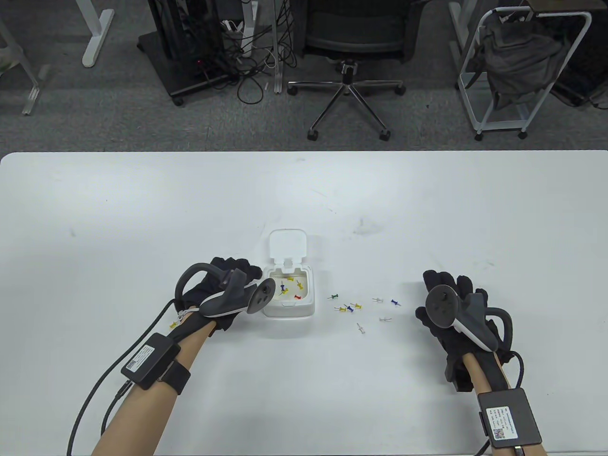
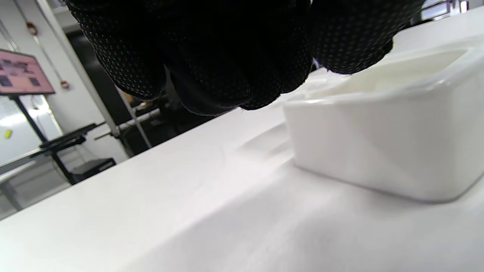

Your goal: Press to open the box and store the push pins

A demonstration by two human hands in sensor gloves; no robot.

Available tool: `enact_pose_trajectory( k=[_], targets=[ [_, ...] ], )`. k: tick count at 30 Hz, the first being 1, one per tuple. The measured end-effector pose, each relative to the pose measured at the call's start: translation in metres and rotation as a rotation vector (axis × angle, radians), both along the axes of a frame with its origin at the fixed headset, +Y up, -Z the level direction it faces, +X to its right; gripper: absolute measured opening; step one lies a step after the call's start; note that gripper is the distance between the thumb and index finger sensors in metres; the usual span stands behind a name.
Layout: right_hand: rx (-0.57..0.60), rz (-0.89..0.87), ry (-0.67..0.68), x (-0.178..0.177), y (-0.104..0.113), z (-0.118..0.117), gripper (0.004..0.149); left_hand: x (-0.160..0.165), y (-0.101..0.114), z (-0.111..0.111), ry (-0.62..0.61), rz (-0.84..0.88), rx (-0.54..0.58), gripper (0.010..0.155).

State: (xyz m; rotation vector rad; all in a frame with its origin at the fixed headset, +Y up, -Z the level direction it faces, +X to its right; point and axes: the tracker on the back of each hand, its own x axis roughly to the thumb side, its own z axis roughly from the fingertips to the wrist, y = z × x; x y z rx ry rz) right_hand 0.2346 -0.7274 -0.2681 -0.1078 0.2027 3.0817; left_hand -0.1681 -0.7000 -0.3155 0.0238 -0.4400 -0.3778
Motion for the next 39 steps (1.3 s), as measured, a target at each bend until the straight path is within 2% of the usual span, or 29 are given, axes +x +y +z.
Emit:
enact_pose_trajectory(
  k=[11, 19, 27, 39],
  targets=[
    [-0.003, 0.002, -0.001, 0.0, 0.0, 0.0, 0.073, -0.054, -0.023, 0.021, 0.076, -0.016, -0.034, 0.051],
    [-0.004, 0.004, -0.003, 0.0, 0.0, 0.0, 0.073, -0.077, -0.042, 0.034, 0.107, -0.065, -0.068, 0.05],
    [-0.005, 0.006, -0.003, 0.0, 0.0, 0.0, 0.073, -0.084, -0.056, 0.037, 0.118, -0.083, -0.077, 0.049],
    [0.0, 0.009, 0.0, 0.0, 0.0, 0.0, 0.073, -0.071, -0.062, 0.04, 0.048, -0.179, 0.007, 0.041]
  ],
)
